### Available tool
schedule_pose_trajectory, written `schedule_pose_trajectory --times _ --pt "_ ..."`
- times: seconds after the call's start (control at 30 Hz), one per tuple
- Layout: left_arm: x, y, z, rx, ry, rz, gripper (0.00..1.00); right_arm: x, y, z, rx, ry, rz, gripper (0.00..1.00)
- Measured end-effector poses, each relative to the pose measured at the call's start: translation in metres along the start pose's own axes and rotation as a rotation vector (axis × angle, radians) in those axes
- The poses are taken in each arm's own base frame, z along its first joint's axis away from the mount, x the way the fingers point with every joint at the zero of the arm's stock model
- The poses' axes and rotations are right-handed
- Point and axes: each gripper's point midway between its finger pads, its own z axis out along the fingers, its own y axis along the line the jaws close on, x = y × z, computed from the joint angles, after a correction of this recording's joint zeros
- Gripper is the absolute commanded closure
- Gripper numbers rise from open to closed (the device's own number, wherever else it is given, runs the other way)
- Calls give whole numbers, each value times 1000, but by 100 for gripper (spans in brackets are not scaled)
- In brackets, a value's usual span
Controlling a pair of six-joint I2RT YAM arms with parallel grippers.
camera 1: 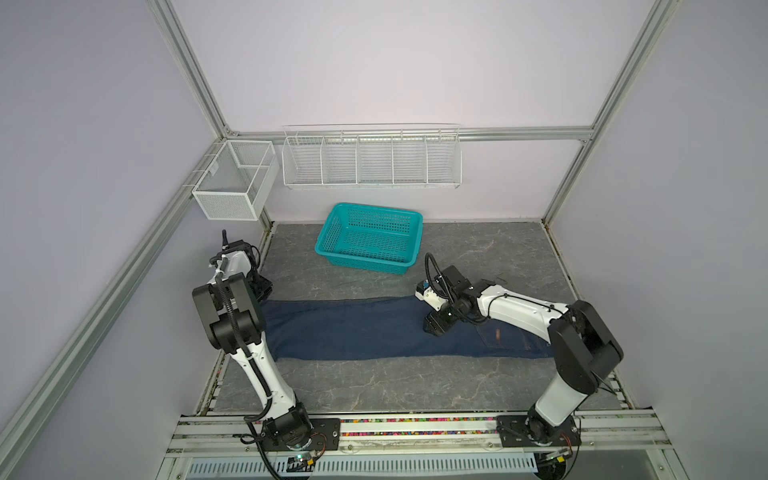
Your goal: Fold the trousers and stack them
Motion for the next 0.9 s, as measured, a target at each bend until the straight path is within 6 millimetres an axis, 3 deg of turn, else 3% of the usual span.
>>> schedule_pose_trajectory --times 0.13,0.27,0.37,0.57,0.67,0.9 --pt "18 14 -12 1 2 30 42 -3 -5 -12 10 -32 25 28" --pt "33 22 -42 32 -47 68 40 -3 -17 -28 30 -75 75 26" --pt "44 28 -52 48 -69 85 40 -3 -29 -42 49 -109 114 24" --pt "71 54 -33 11 -25 81 39 0 -31 -58 61 -149 140 22" --pt "80 77 -24 -7 -4 27 39 3 -29 -62 60 -159 145 21" --pt "81 117 -14 -22 -13 -97 39 11 -26 -68 60 -155 169 21"
